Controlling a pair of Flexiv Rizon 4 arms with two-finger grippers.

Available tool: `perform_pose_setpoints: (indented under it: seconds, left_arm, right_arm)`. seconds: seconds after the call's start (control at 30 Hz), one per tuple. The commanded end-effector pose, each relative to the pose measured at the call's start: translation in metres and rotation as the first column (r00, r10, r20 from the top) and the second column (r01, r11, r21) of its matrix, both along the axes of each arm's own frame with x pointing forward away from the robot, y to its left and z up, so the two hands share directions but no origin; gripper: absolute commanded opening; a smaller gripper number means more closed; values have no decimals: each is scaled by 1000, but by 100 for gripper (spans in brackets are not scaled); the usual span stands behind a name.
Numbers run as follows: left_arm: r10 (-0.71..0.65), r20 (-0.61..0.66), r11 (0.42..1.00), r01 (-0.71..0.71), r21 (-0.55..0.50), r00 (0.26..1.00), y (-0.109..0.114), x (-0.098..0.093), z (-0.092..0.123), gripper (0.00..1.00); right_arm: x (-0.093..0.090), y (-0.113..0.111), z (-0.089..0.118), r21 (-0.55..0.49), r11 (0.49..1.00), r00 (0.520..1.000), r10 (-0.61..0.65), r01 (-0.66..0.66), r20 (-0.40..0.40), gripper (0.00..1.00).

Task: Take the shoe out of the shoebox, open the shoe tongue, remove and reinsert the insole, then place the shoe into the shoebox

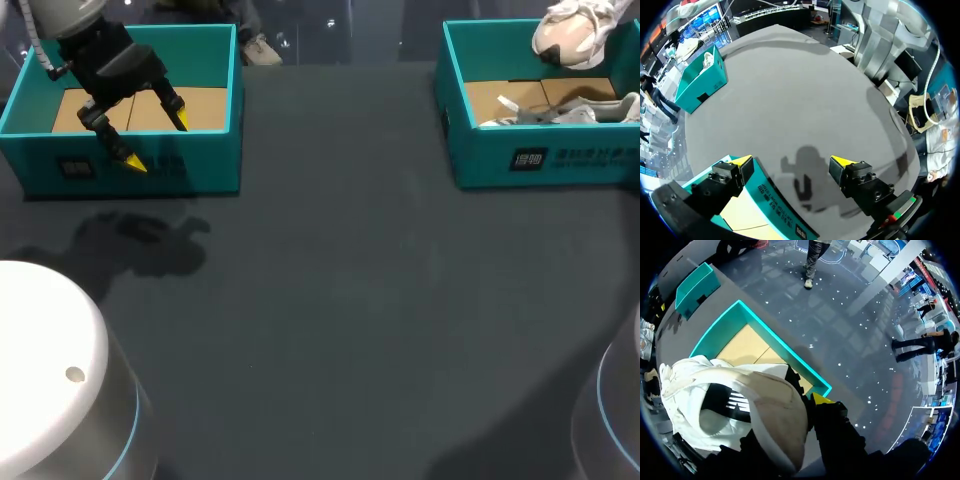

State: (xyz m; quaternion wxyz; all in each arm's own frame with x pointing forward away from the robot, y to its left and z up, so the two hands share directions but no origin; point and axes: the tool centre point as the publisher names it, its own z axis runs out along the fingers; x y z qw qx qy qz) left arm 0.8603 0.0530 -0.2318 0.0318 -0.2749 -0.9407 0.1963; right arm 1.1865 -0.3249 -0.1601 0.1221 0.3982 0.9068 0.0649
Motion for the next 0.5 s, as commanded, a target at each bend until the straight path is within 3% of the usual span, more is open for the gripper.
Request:
perform_pose_setpoints:
  seconds: [0.03, 0.23, 0.33, 0.5]
  left_arm:
    - [0, 1, 1000, 0, 1, 1000, 1, -1, 0, 100]
    - [0, 1, 1000, 0, 1, 1000, 1, -1, 0, 100]
    - [0, 1, 1000, 0, 1, 1000, 1, -1, 0, 100]
    - [0, 1, 1000, 0, 1, 1000, 1, -1, 0, 100]
  right_arm:
    - [-13, 3, -8, -27, 997, 996, -76, 78, 47, 0]
    - [-21, -1, -17, -77, 960, 963, -266, 269, 54, 0]
    - [-27, -4, -20, -48, 929, 928, -363, 367, 81, 0]
    - [-27, -4, -20, -48, 929, 928, -363, 367, 81, 0]
